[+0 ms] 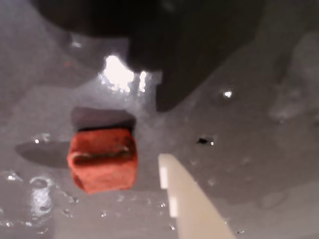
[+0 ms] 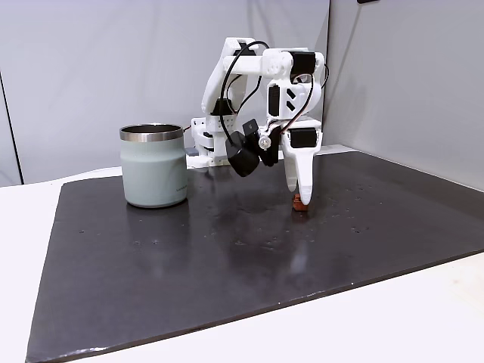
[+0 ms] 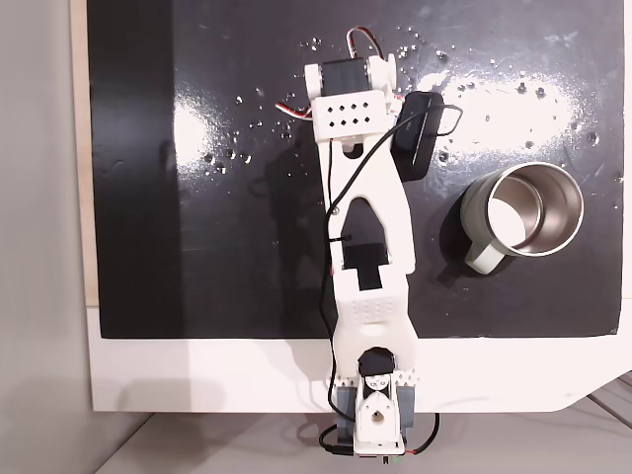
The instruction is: Grasp a cube and put it in the cup.
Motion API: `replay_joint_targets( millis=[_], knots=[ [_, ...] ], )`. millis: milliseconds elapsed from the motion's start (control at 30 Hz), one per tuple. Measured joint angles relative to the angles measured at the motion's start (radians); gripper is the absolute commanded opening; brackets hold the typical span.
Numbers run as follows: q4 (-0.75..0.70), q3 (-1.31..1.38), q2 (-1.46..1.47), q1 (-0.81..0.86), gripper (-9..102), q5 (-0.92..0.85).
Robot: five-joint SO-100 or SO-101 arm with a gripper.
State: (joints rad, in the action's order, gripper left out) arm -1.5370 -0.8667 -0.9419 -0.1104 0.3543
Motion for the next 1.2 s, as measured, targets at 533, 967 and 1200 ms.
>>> replay_joint_targets(
  millis=[533, 967, 1200],
  knots=[
    [-0.103, 0.230, 0.193, 0.000, 30, 0.000],
    [-0.123, 0.259, 0.193, 0.000, 8, 0.000],
    [-0.123, 0.259, 0.193, 0.000, 7, 0.000]
  ],
)
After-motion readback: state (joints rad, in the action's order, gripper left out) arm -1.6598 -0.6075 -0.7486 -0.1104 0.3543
